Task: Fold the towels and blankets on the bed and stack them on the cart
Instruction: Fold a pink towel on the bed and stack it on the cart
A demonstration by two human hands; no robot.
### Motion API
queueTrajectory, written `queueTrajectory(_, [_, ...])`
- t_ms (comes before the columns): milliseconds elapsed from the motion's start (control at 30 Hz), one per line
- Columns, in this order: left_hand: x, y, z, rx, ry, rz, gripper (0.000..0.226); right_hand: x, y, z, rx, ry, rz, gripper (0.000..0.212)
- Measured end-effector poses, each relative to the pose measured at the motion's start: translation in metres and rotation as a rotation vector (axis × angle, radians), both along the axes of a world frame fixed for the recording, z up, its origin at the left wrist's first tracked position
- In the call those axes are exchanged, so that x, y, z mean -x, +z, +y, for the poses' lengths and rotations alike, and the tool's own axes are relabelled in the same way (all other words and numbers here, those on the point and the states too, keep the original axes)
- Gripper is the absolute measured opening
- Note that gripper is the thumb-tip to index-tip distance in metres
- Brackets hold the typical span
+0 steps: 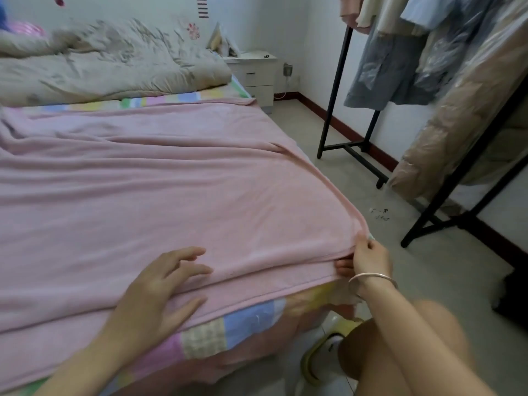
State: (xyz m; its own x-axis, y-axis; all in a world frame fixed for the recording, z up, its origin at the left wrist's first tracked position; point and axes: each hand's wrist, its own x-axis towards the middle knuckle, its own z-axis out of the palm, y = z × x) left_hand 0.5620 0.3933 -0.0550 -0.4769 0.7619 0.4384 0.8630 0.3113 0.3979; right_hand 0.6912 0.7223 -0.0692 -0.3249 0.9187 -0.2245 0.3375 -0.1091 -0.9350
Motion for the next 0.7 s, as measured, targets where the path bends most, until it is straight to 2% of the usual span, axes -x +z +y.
queueTrajectory(67, [-0.001,-0.002,-0.008,-0.012,0.014,0.126,0.013,0.000,0.002,0.001,-0.004,-0.039,-0.006,0.031])
queueTrajectory(133, [0.001,-0.005,-0.013,0.024,0.032,0.233,0.012,0.001,0.004,0.001,-0.020,-0.052,-0.024,0.028])
queueTrajectory(367, [0.012,-0.009,-0.010,0.162,0.205,0.290,0.026,0.005,-0.003,0.011,-0.072,-0.018,-0.072,0.038])
queueTrajectory(467, [0.014,-0.004,-0.002,0.191,0.284,0.327,0.024,0.006,0.000,0.016,-0.066,-0.045,-0.037,0.042])
queueTrajectory(600, [0.012,0.004,0.014,0.243,0.346,0.351,0.045,0.010,0.002,0.021,0.031,-0.088,0.018,0.033])
queueTrajectory(700, [0.018,0.004,0.020,0.269,0.404,0.300,0.058,0.013,0.001,0.026,0.094,-0.110,0.075,0.024])
